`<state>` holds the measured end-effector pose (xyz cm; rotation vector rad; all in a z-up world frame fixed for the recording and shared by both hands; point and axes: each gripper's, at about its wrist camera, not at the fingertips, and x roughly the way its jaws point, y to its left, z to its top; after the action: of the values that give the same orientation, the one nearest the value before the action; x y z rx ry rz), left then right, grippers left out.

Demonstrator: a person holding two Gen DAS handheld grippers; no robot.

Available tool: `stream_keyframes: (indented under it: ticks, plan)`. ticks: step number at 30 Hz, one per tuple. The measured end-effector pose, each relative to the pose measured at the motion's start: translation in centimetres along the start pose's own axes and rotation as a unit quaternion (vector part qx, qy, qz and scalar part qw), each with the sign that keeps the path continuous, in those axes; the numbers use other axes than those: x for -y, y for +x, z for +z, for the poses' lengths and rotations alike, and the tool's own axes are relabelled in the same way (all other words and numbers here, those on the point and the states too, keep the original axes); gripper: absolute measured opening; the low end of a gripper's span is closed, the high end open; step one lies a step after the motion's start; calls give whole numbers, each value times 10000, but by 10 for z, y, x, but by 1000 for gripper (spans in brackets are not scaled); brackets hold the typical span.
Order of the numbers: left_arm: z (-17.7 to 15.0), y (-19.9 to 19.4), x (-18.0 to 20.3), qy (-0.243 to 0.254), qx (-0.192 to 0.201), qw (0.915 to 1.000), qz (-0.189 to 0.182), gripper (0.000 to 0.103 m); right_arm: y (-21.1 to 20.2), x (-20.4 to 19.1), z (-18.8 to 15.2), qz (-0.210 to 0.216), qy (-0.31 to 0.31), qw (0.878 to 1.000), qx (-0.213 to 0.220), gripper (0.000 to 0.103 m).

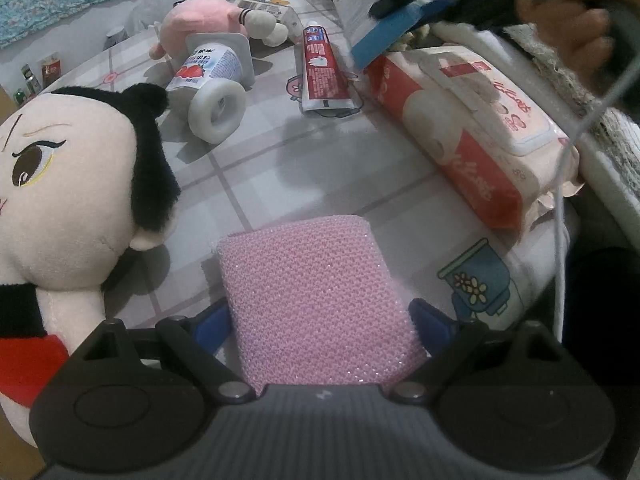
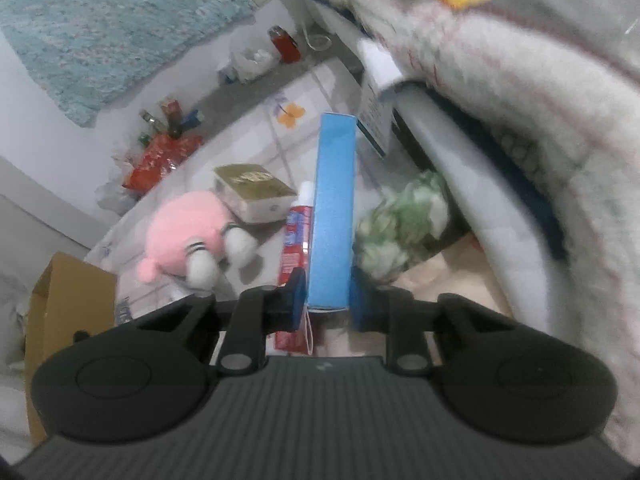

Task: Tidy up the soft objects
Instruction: 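Grasp the pink knitted pad with left tool while right tool grasps the blue bandage box, then lift the pink pad and blue box and carry both toward the cardboard box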

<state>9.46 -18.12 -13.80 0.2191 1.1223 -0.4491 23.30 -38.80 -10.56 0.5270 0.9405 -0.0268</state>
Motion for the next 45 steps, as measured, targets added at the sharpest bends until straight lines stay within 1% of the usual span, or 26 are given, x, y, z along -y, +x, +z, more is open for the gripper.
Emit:
stream_keyframes:
  ticks: [4, 6, 8, 10, 12, 15, 18, 20, 21, 24, 28, 30, 33, 34, 35, 36, 37, 38, 39, 41, 43, 45]
  plan:
    - [0, -1, 1, -55, 83, 9999, 53, 89, -46, -5, -12, 166, -203, 9995, 185, 19]
    - [-1, -1, 0, -81, 113, 9999, 22, 87, -66, -4, -23, 272, -253, 9991, 196, 19]
    - [-1, -3, -2, -136, 123, 9998, -110, 86, -84, 0, -39, 390, -296, 9987, 137, 19]
    - [-2, -7, -3, -227, 148, 9989, -380, 86, -100, 3, -57, 507, -314, 9982, 65, 19]
    - [-4, -10, -4, -317, 113, 9984, -451, 85, -110, 6, -74, 537, -330, 9980, 5, 19]
    - [-10, -25, -2, -334, 209, 9983, -428, 85, -120, 8, -99, 609, -436, 9972, -44, 19]
    - [-16, -52, -4, -426, 427, 9966, -568, 85, -124, 1, -118, 522, -809, 9954, -16, 20]
    - [-20, -71, -9, -497, 596, 9952, -599, 85, -124, -10, -130, 410, -1200, 9919, 7, 20]
    - [-21, -79, -13, -556, 652, 9946, -577, 85, -123, -17, -135, 311, -1441, 9891, 39, 19]
    - [-29, -103, -26, -731, 890, 9919, -535, 85, -122, -40, -155, -90, -2240, 9744, 179, 20]
    - [-42, -126, -45, -983, 1124, 9881, -368, 86, -115, -66, -188, -475, -3159, 9475, 159, 20]
    - [-48, -135, -56, -1138, 1228, 9853, -336, 86, -111, -74, -201, -467, -3393, 9395, 61, 22]
    - [-55, -144, -71, -1357, 1365, 9808, -300, 86, -108, -85, -221, -347, -3619, 9315, -121, 24]
    - [-57, -146, -76, -1423, 1392, 9796, -291, 86, -108, -89, -228, -307, -3673, 9294, -178, 27]
    - [-59, -147, -81, -1490, 1411, 9783, -284, 86, -109, -91, -231, -266, -3691, 9287, -221, 33]
    - [-62, -148, -85, -1535, 1433, 9773, -281, 86, -111, -93, -233, -215, -3686, 9289, -263, 44]
    - [-64, -150, -90, -1580, 1454, 9763, -272, 86, -113, -95, -233, -148, -3632, 9311, -295, 52]
    - [-66, -151, -94, -1632, 1472, 9752, -266, 86, -116, -94, -230, -73, -3538, 9348, -308, 65]
    - [-68, -152, -99, -1691, 1494, 9739, -265, 86, -119, -94, -226, 52, -3417, 9392, -328, 72]
    - [-73, -154, -107, -1811, 1543, 9709, -269, 86, -124, -91, -215, 372, -3083, 9499, -359, 78]
    - [-78, -157, -116, -1908, 1584, 9684, -270, 86, -124, -89, -203, 663, -2732, 9586, -455, 80]
    - [-82, -159, -124, -1993, 1624, 9661, -248, 86, -119, -88, -196, 779, -2526, 9629, -541, 85]
